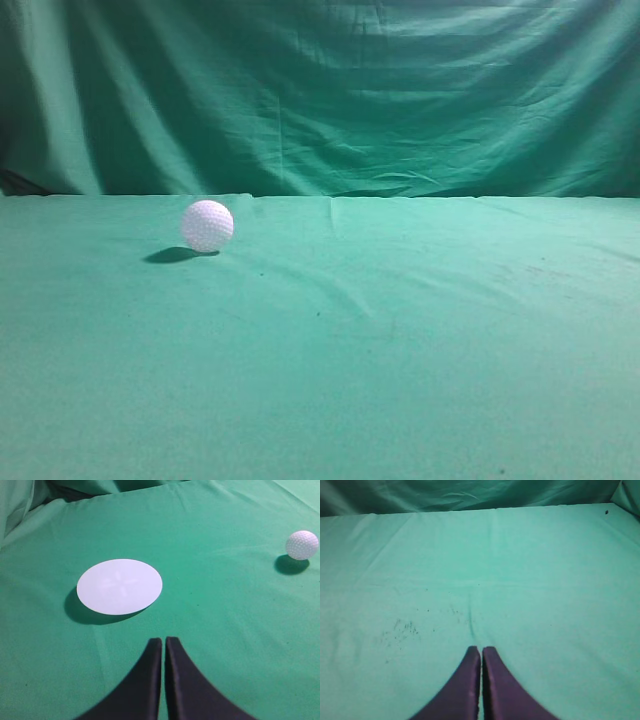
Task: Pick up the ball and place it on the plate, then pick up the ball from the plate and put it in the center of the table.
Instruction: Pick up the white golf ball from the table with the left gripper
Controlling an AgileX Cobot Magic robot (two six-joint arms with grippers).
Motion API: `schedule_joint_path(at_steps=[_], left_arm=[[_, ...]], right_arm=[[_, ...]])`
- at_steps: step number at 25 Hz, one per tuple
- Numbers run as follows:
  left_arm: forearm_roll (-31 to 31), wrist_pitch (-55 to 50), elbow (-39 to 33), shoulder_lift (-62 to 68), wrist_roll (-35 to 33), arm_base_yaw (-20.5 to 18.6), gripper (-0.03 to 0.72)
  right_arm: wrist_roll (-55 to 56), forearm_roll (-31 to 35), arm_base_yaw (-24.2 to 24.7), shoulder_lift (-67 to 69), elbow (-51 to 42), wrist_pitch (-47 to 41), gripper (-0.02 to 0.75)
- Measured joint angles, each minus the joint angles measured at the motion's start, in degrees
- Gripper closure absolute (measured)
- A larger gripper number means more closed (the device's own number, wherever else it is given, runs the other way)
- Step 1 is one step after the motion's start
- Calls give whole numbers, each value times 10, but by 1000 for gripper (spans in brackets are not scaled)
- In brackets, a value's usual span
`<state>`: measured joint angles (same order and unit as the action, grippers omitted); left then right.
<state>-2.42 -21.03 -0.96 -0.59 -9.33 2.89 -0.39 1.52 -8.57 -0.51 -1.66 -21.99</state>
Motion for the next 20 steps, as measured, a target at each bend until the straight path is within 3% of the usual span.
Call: schedule_joint_path(at_steps=[20], left_arm=[[3, 1, 0, 0, 0, 0, 688]], right_arm=[[0, 0, 0, 0, 0, 0, 738]])
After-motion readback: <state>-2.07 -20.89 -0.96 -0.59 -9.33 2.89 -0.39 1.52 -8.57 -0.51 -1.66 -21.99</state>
